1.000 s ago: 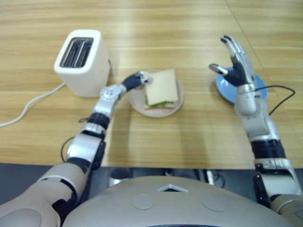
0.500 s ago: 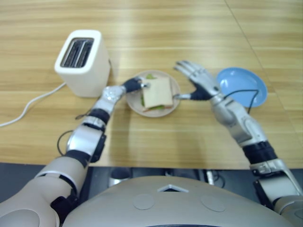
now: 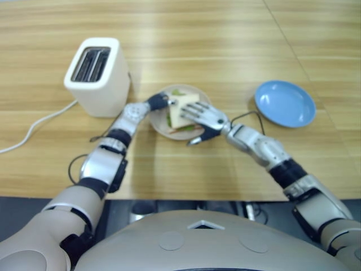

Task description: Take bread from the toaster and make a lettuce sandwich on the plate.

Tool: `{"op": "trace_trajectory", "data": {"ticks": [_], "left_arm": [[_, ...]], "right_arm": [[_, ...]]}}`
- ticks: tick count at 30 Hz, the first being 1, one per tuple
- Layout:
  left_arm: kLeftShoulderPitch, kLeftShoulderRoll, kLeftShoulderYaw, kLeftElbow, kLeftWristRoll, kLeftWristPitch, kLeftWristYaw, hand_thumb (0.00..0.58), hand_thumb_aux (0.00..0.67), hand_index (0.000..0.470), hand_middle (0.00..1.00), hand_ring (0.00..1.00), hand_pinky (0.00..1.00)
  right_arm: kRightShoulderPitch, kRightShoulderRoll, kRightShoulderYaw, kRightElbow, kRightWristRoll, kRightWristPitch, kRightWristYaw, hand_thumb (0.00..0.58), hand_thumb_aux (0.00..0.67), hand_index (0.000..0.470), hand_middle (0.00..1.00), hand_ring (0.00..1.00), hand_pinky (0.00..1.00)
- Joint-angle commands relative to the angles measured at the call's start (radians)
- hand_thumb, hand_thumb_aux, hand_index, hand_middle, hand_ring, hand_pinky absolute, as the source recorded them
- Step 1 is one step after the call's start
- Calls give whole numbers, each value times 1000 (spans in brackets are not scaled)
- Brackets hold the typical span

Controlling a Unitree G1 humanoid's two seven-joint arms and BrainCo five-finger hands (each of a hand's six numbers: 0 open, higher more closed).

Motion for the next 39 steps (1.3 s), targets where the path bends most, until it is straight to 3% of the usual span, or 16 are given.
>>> {"op": "trace_trajectory", "data": {"ticks": [1, 4, 5, 6, 7, 15, 21, 26, 27, 28, 31, 32, 33, 34, 35, 39], "left_arm": [[35, 9, -21, 14, 32, 10, -7, 580, 670, 460, 1000, 1000, 1000], [44, 16, -21, -34, 37, -4, 1, 580, 670, 460, 1000, 1000, 1000], [48, 22, -17, -66, 37, -9, 18, 476, 386, 265, 1000, 1000, 1000], [54, 33, -14, -106, 47, -16, 52, 0, 0, 0, 184, 184, 184], [61, 47, -11, -156, 60, -17, 96, 0, 0, 0, 0, 0, 0], [259, 159, 120, -831, 216, 180, 436, 0, 0, 0, 0, 0, 0], [353, 159, 140, -897, 126, 164, 370, 0, 0, 0, 0, 0, 0], [444, 149, 162, -960, -30, 122, 237, 0, 0, 0, 0, 0, 0], [464, 153, 162, -991, -61, 116, 203, 501, 423, 290, 549, 549, 549], [483, 159, 165, -1029, -91, 114, 174, 576, 617, 424, 1000, 1000, 1000], [546, 203, 169, -1150, -158, 135, 76, 580, 670, 460, 1000, 1000, 1000], [574, 234, 168, -1204, -174, 152, 31, 580, 670, 460, 1000, 1000, 1000], [607, 277, 166, -1261, -172, 162, -10, 580, 670, 460, 1000, 1000, 1000], [643, 326, 163, -1314, -153, 184, -43, 580, 670, 460, 1000, 1000, 1000], [676, 376, 160, -1362, -113, 196, -63, 580, 670, 460, 1000, 1000, 1000], [828, 562, 147, -1535, -9, 260, -162, 580, 670, 460, 1000, 1000, 1000]], "right_arm": [[48, -14, 77, 119, -6, 27, 171, 0, 0, 0, 0, 0, 0], [63, -24, 78, 117, 21, 35, 212, 0, 0, 0, 0, 0, 0], [67, -27, 80, 116, 25, 36, 219, 0, 0, 0, 0, 0, 0], [72, -28, 82, 118, 31, 36, 222, 0, 0, 0, 0, 0, 0], [76, -30, 84, 118, 36, 37, 223, 0, 0, 0, 0, 0, 0], [108, -35, 79, 127, 86, 57, 237, 0, 0, 0, 0, 0, 0], [115, -47, 24, 53, 163, 16, 130, 0, 0, 0, 0, 0, 0], [150, -48, -188, -173, 298, -88, -149, 0, 0, 0, 0, 0, 0], [168, -47, -248, -226, 344, -108, -188, 0, 0, 0, 0, 0, 0], [189, -44, -308, -276, 405, -125, -209, 0, 0, 0, 0, 0, 0], [258, -50, -450, -389, 601, -143, -177, 0, 0, 0, 0, 0, 0], [285, -58, -487, -423, 663, -132, -140, 304, 208, 143, 0, 0, 0], [314, -73, -513, -449, 710, -120, -95, 496, 415, 285, 0, 0, 0], [343, -92, -525, -467, 738, -110, -49, 580, 670, 460, 941, 941, 941], [370, -113, -524, -479, 756, -94, 5, 580, 670, 460, 1000, 1000, 1000], [531, -227, -458, -512, 783, -38, 260, 580, 670, 460, 1000, 1000, 1000]]}}
